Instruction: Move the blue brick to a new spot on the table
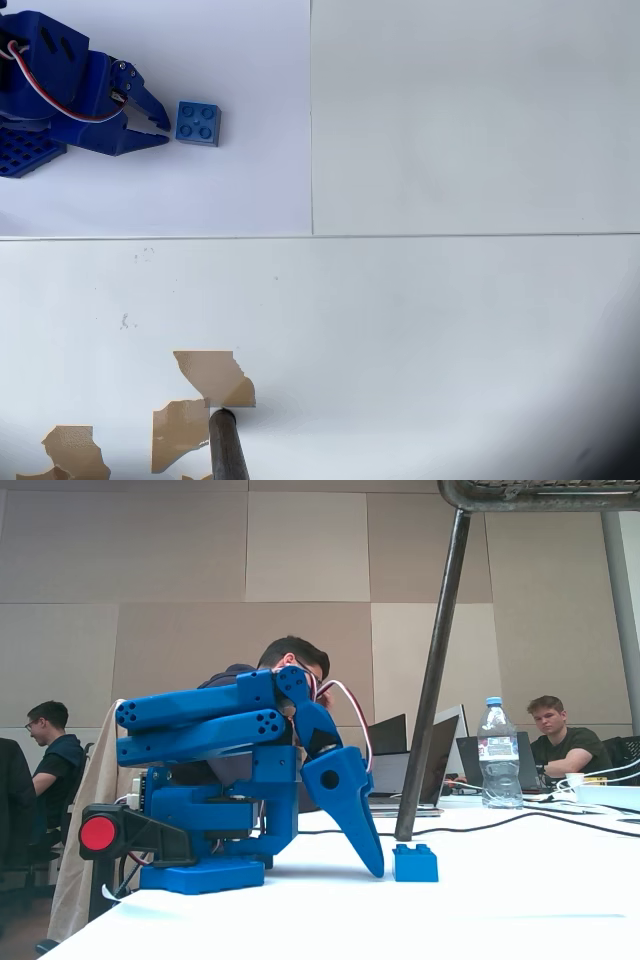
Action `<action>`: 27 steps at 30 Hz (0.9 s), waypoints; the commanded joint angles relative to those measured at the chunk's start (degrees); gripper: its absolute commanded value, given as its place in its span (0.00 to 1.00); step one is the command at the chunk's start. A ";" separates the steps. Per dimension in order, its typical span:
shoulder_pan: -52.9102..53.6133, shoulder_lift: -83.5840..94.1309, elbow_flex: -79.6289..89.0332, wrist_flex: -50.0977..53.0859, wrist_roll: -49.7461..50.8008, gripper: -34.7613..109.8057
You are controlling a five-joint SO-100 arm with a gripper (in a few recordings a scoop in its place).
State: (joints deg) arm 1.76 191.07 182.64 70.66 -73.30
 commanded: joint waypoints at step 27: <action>-0.70 0.18 1.85 -1.05 -1.14 0.24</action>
State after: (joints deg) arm 1.49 191.07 182.64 70.66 -74.09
